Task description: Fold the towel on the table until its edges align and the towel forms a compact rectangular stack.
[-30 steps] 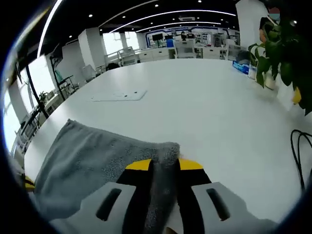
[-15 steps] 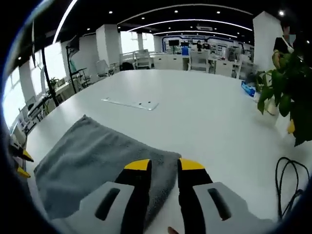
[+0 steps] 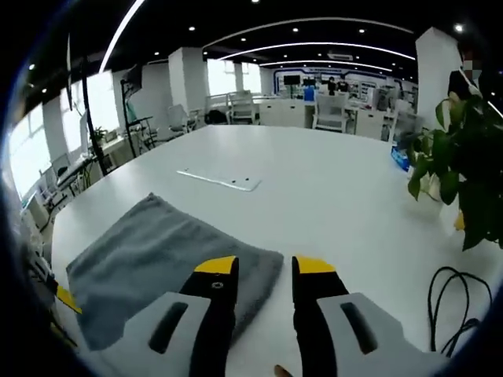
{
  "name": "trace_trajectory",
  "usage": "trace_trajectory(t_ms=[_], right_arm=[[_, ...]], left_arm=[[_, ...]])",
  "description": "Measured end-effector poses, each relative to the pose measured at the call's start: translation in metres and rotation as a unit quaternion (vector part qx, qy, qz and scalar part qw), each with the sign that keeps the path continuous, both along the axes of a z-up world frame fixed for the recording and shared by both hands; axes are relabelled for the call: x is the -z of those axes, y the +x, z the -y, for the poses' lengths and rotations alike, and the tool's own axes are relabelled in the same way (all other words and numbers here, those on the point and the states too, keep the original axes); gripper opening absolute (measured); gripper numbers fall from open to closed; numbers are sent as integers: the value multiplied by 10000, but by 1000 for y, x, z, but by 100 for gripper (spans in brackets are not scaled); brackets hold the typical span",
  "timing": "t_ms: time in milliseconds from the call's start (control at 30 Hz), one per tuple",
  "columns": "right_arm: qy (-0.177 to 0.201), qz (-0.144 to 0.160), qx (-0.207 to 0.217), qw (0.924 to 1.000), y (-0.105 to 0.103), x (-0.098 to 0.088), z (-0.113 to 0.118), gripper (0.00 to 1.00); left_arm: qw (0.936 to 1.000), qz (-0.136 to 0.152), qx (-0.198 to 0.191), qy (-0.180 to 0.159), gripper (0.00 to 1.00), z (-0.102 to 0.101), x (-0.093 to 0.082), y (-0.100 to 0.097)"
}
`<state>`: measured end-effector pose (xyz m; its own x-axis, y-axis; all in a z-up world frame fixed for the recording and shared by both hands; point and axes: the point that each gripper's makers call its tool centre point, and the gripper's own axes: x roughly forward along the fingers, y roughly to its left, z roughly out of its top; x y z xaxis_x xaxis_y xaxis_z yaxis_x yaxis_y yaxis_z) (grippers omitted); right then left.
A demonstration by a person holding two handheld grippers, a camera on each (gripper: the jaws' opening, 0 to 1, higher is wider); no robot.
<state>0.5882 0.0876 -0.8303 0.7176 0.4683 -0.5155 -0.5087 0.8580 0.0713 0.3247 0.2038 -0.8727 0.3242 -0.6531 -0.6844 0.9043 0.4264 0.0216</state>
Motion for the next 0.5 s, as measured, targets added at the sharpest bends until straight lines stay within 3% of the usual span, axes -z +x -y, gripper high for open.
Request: trace_trajectory(t_ms=[133,233,500], right_arm=[[19,-57,-88,9999,-5,5,-1,27],[34,-93,-145,9998,-8,10,-3,26],[139,-143,-139,9997,1,17,-2,26]], left_arm=[[9996,129,261,10,38,25,1,-4],[9988,314,364,-87,30,40,-4,-1],[9984,272,419,-252,22,68,-3,3]])
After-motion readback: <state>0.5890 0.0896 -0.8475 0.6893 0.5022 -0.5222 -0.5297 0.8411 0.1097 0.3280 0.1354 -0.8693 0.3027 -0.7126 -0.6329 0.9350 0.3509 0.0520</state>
